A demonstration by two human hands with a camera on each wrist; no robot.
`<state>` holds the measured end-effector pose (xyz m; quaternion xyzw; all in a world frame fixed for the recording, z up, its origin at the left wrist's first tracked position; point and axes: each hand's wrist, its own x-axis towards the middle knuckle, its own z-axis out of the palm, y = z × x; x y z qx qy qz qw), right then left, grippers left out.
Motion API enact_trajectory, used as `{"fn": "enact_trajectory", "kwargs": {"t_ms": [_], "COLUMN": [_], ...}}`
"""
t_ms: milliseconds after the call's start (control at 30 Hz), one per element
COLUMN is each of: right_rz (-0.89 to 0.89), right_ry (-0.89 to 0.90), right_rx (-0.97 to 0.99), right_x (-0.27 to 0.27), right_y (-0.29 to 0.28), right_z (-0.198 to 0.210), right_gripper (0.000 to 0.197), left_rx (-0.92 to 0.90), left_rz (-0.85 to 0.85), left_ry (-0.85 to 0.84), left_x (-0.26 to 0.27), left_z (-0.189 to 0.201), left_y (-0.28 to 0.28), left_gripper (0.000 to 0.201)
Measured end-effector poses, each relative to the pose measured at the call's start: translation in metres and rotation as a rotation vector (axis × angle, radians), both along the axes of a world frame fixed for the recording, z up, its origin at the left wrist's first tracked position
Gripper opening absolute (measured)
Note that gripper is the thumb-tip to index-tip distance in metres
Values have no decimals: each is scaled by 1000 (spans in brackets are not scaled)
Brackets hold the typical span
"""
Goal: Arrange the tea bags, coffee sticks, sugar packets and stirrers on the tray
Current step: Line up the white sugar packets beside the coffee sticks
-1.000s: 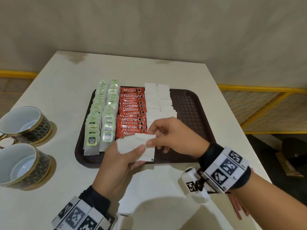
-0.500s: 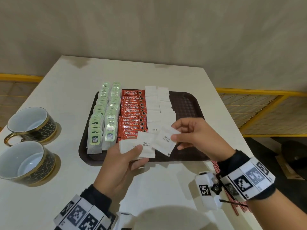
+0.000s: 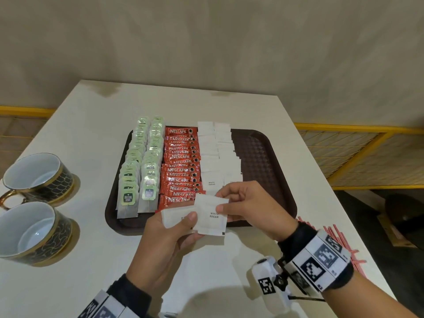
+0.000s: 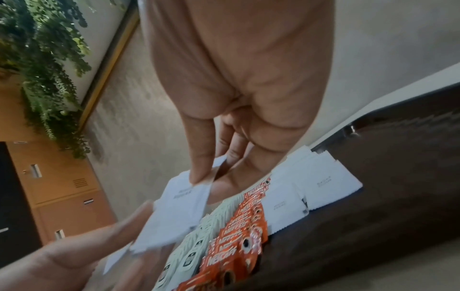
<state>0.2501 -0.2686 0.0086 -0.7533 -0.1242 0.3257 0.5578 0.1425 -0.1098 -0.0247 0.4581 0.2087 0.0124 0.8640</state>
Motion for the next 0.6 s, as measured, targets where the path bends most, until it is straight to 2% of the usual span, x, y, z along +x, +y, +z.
{"fn": "enact_trajectory", "kwargs": {"t_ms": [133, 233, 367, 533, 600], "right_rz": [-67, -65, -26, -14, -8], "right_ry": [-176, -277, -246, -124, -132], "right_rx": [-146, -283, -396, -431, -458], "right_x": [35, 62, 77, 85, 87], "right_y": [-7, -6, 10, 25, 28], "right_z": [0, -3, -12, -23, -25], "right_gripper": [13, 10, 7, 8, 7], "left_rx": [-6, -12, -10, -6, -5], "left_rz": [65, 111, 124, 122, 121], "left_ry": [54, 80, 95, 101, 105], "left_x": [-1, -1, 0, 0, 0], "left_z": [-5, -7, -9, -9, -9], "left_y": [9, 16, 19, 18, 18], "left_gripper": [28, 26, 31, 29, 30]}}
